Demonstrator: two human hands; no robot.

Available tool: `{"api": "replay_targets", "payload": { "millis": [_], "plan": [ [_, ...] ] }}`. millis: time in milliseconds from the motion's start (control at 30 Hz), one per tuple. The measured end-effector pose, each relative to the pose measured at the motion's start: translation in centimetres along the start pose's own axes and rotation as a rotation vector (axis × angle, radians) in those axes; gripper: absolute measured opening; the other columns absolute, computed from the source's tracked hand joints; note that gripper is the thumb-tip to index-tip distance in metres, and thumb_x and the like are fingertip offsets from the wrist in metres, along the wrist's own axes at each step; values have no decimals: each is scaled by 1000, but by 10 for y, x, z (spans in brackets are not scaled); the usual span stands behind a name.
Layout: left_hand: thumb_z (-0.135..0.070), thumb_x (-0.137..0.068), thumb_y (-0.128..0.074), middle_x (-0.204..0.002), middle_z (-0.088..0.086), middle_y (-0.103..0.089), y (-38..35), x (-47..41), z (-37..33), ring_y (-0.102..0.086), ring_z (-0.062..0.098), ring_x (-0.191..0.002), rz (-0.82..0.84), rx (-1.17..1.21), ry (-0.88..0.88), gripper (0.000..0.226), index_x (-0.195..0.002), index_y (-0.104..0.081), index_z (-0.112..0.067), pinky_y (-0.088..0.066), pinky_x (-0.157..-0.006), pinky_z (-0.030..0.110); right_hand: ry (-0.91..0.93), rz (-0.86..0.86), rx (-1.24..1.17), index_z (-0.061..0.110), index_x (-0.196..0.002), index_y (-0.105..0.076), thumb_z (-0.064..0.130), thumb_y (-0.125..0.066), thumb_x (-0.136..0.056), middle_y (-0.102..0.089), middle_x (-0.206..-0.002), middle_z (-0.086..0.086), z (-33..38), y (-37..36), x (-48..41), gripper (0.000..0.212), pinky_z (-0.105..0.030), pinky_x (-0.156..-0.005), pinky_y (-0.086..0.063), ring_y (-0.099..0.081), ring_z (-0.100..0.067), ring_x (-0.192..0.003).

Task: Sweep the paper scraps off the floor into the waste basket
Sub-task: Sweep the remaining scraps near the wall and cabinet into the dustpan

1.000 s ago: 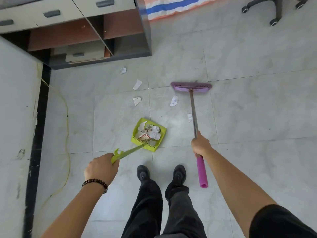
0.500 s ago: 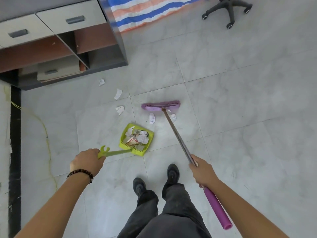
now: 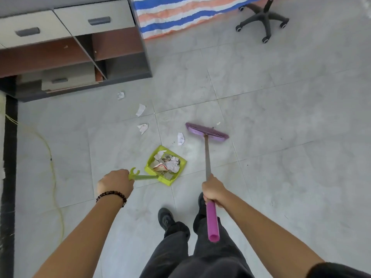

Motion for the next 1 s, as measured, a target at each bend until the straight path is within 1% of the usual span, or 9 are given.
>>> {"api": "replay_targets", "payload": {
  "millis": [67, 167, 267, 400, 567, 700, 800, 900, 1000],
  "plan": [
    [-29, -91, -50, -70, -5, -58, 3, -9, 4, -58, 17, -65, 13, 24, 8, 15, -79, -59, -25, -36, -50, 21, -18, 87, -42, 21, -132, -38, 8, -37, -81, -61, -93, -16, -7, -34, 25, 53, -30, -48, -48, -57, -25, -60],
    [-25, -88, -51, -77, -3, -61, 6, -14, 7, -61, 20, -72, 33, 22, 3, 11, -87, -62, -23, -44, -57, 24, 24, 191, -106, 11, -110, -45, 6, -35, -88, -50, -64, -10, 6, -31, 63, 25, -24, -41, -38, -45, -17, -41],
    [-19, -86, -53, -82, 0, -64, 8, -12, 4, -64, 22, -79, 39, 36, -10, 13, -91, -64, -20, -49, -62, 26, 17, 255, -209, 6, -115, -53, 8, -40, -95, -41, -47, -3, 22, 12, 89, 24, -19, -34, -30, -36, -10, -33],
    [-17, -87, -54, -90, 1, -66, 12, -10, 7, -66, 23, -86, 41, 30, -23, 14, -96, -65, -19, -45, -62, 27, -81, 243, -473, 20, -121, -57, 21, -48, -100, -35, -48, 7, 29, 52, 109, 22, -12, -29, -27, -31, -1, -32],
    [-15, -88, -51, -94, 1, -67, 7, -7, 9, -66, 22, -89, 56, 27, -37, 18, -99, -64, -20, -47, -64, 27, -13, 148, -430, 8, -138, -42, 19, -43, -101, -38, -51, 3, 53, 44, 97, 39, -11, -33, -26, -31, -3, -33],
    [-14, -89, -50, -95, 1, -67, 3, -9, 12, -66, 23, -89, 57, 11, -44, 18, -99, -64, -20, -47, -64, 27, 100, -6, -267, 4, -116, -50, 12, -39, -98, -44, -47, -5, 68, 32, 61, 22, -19, -36, -33, -38, -14, -34],
    [-16, -90, -50, -95, 0, -67, 1, -8, 13, -66, 21, -90, 46, 0, -48, 17, -99, -63, -21, -47, -65, 26, 142, -73, -208, -2, -111, -52, 8, -38, -96, -46, -48, -8, 63, 22, 40, 23, -23, -37, -37, -41, -15, -33],
    [-14, -89, -48, -92, -1, -67, -2, -8, 15, -67, 21, -87, 48, 1, -48, 20, -98, -64, -21, -49, -66, 26, 90, -72, -240, 4, -112, -51, 7, -37, -96, -47, -53, -8, 50, 5, 28, 22, -24, -39, -39, -42, -15, -36],
    [-14, -89, -48, -94, 0, -67, 1, -8, 12, -66, 21, -89, 50, 11, -54, 19, -99, -63, -21, -48, -66, 26, 25, 16, -293, 4, -115, -48, 5, -37, -94, -46, -51, -8, 40, -23, 35, 24, -27, -42, -40, -43, -16, -37]
  ]
}}
Point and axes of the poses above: each hand's wrist, its own x-axis away from the middle knuckle, its own y-axis out of the back of the hand, z = x × y, the point moved 7 cm from there along -x, towards the middle knuckle
